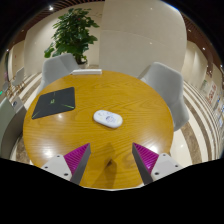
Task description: Arrange mouse
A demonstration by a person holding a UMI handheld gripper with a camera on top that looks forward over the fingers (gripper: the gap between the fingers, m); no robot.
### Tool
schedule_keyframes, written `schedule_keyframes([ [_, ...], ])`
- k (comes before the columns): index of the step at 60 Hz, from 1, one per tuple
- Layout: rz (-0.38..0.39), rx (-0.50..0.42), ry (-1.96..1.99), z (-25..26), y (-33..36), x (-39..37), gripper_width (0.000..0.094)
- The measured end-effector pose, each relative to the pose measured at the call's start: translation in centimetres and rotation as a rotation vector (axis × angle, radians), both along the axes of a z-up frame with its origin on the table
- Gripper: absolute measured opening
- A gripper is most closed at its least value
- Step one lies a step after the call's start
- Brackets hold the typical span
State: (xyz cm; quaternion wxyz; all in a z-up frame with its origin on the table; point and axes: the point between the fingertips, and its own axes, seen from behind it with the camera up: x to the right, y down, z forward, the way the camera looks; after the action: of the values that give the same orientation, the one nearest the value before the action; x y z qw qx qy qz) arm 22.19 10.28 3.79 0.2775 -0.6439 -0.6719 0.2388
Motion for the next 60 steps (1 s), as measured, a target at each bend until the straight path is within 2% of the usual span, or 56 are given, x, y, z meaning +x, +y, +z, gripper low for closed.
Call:
schedule_keyframes([
  [15,0.013,-0.005,0.007,-3.5,0.7,-7.1,0.0865],
  [25,0.015,-0.04,-0.011,-5.4,0.9,-11.1,0.0879],
  [31,0.015,-0.07,-0.007,-5.6,0.8,-13.5,0.0869],
  [46,0.017,-0.073,-0.021,-5.6,1.1,-16.3,0.0871],
  [55,0.039,-0.074,-0.029,-5.7,0.5,-16.5,0.0735],
  [60,0.031,-0.07,-0.031,-5.7,0.6,-16.5,0.0516],
])
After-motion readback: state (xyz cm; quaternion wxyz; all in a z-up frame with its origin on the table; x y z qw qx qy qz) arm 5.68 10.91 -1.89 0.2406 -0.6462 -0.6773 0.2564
